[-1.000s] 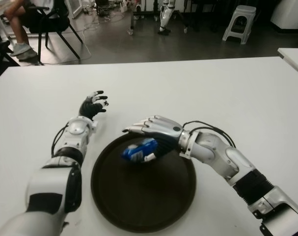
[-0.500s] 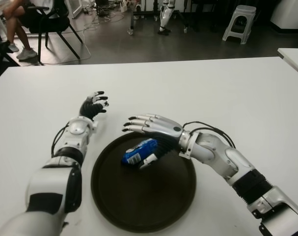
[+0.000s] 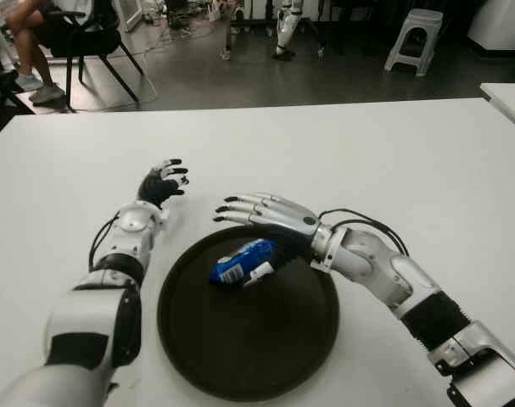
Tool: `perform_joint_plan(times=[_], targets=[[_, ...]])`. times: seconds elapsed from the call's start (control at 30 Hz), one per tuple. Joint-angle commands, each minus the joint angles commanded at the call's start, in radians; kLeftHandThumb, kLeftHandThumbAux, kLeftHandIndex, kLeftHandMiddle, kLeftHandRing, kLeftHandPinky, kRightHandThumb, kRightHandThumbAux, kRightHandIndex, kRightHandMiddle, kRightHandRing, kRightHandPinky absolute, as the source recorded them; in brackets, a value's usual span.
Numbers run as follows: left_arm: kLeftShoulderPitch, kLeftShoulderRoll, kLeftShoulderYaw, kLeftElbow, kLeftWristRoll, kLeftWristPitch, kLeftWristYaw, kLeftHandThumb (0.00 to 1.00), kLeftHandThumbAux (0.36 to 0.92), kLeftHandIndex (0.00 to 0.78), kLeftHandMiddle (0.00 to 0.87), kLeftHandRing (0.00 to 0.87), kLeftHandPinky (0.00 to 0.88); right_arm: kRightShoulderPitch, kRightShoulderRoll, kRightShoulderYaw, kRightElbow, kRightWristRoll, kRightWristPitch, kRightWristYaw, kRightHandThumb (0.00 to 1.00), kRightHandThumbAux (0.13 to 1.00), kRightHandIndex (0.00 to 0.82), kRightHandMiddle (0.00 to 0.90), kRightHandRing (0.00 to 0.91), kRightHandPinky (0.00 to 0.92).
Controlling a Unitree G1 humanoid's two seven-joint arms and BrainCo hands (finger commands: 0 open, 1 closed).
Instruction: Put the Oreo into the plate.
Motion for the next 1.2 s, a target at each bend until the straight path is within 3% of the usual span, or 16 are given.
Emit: perform_joint_plan(times=[0.13, 0.3, 0.4, 0.5, 0.67, 0.9, 1.03, 1.2], targets=[[0.0, 0.0, 0.003, 0.001, -0.002, -0.003, -0.002, 0.0, 0.72, 0.215, 0.268, 0.287, 0.307, -0.05, -0.035, -0.061, 0.092, 0.05, -0.017, -0.005, 0.0, 0.379, 0.0, 0.0, 0.0, 0.0], [0.001, 0.004, 0.002, 0.003, 0.002, -0.005, -0.002, 0.0, 0.708, 0.205, 0.251, 0.267, 0.276, -0.113, -0.004, -0.118, 0.295, 0.092, -0.035, -0.103, 0.001, 0.455, 0.0, 0.005, 0.007, 0.039], [0.003, 0.005, 0.001, 0.003, 0.004, -0.007, -0.002, 0.0, 0.707, 0.2, 0.244, 0.261, 0.278, -0.168, 0.036, -0.166, 0.581, 0.134, -0.062, -0.233, 0.018, 0.499, 0.005, 0.062, 0.076, 0.127], [0.003, 0.005, 0.002, 0.003, 0.004, -0.006, 0.0, 0.0, 0.727, 0.191, 0.242, 0.265, 0.298, -0.175, 0.106, -0.294, 0.785, 0.283, -0.022, -0.263, 0.066, 0.585, 0.106, 0.196, 0.218, 0.261], [0.001, 0.004, 0.003, 0.005, 0.004, 0.002, 0.006, 0.0, 0.739, 0.187, 0.25, 0.283, 0.328, -0.21, 0.157, -0.411, 0.897, 0.41, 0.053, -0.241, 0.121, 0.646, 0.189, 0.289, 0.311, 0.356], [-0.003, 0.01, 0.011, 0.008, -0.004, 0.012, -0.012, 0.0, 0.733, 0.184, 0.252, 0.291, 0.334, -0.267, 0.157, -0.587, 0.99, 0.593, 0.202, -0.13, 0.151, 0.674, 0.239, 0.346, 0.376, 0.426], [-0.001, 0.011, 0.018, 0.008, -0.008, 0.009, -0.018, 0.0, 0.727, 0.18, 0.249, 0.289, 0.338, -0.28, 0.167, -0.643, 1.006, 0.65, 0.227, -0.104, 0.129, 0.671, 0.256, 0.364, 0.406, 0.463], [0.001, 0.009, 0.02, 0.008, -0.004, 0.003, -0.018, 0.0, 0.715, 0.182, 0.249, 0.289, 0.339, -0.288, 0.171, -0.688, 1.013, 0.692, 0.243, -0.061, 0.104, 0.651, 0.247, 0.346, 0.392, 0.444]])
